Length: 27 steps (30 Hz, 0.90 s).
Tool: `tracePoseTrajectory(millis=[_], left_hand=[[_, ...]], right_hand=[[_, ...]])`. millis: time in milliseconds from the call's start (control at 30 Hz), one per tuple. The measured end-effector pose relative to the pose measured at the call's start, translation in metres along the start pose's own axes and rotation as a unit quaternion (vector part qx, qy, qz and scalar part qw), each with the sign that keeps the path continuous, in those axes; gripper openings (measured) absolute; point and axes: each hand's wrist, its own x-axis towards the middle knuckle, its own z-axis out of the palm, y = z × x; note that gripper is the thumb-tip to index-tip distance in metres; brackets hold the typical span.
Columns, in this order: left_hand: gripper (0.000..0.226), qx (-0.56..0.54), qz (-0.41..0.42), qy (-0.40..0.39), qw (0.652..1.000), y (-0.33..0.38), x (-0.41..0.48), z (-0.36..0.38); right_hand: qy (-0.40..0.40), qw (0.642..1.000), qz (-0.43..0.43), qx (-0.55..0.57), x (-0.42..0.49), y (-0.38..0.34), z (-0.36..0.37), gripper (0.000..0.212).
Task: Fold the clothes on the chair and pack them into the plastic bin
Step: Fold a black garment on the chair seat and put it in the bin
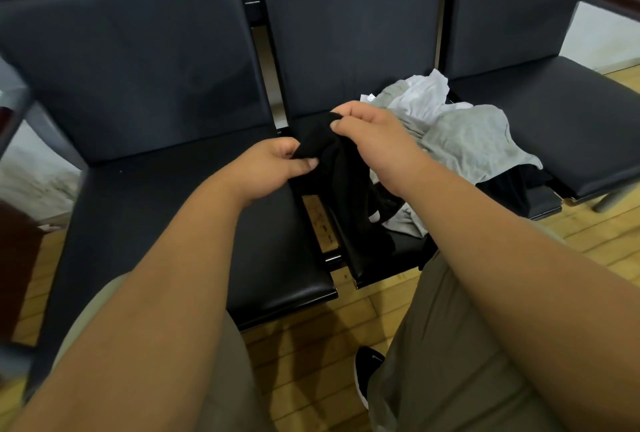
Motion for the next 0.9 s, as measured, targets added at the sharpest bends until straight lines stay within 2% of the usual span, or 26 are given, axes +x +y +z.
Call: tracePoseTrajectory(millis=[100, 200, 300, 400, 533, 700, 767, 900], left_hand=[[0.01, -0.091, 0.006, 0.017, 0.996, 0.01, -0.02, -0.01], [0.026, -0.117, 0.013, 0.035, 0.992, 0.018, -0.042, -0.022], [0.039, -0.055, -0.003, 0.003, 0.998, 0.022, -0.069, -0.034], [0.04, 0.025, -0.035, -0.029, 0.999, 0.016, -0.091, -0.047], [0.033, 0.149, -0.108, -0.002, 0.983, -0.006, -0.124, -0.071], [0.024, 0.193, -0.165, 0.071, 0.965, -0.037, -0.172, -0.106], [0.019, 0.154, -0.157, 0.106, 0.97, -0.045, -0.188, -0.117], [0.013, 0.003, -0.121, 0.188, 0.975, -0.052, -0.214, -0.124]], right_hand=[[0.049, 0.998, -0.03, 0.038, -0.003, -0.007, 0.002, 0.009], [0.096, 0.994, -0.047, 0.037, -0.008, -0.013, 0.003, 0.015], [0.123, 0.99, -0.061, 0.015, -0.015, -0.018, 0.008, 0.022], [0.14, 0.988, -0.065, 0.025, -0.023, -0.023, 0.012, 0.023], [0.162, 0.983, -0.046, 0.066, -0.028, -0.025, 0.014, 0.023], [0.184, 0.979, -0.022, 0.089, -0.028, -0.023, 0.024, 0.022], [0.186, 0.979, -0.009, 0.087, -0.027, -0.021, 0.029, 0.023], [0.168, 0.984, 0.019, 0.059, -0.022, -0.018, 0.041, 0.025]])
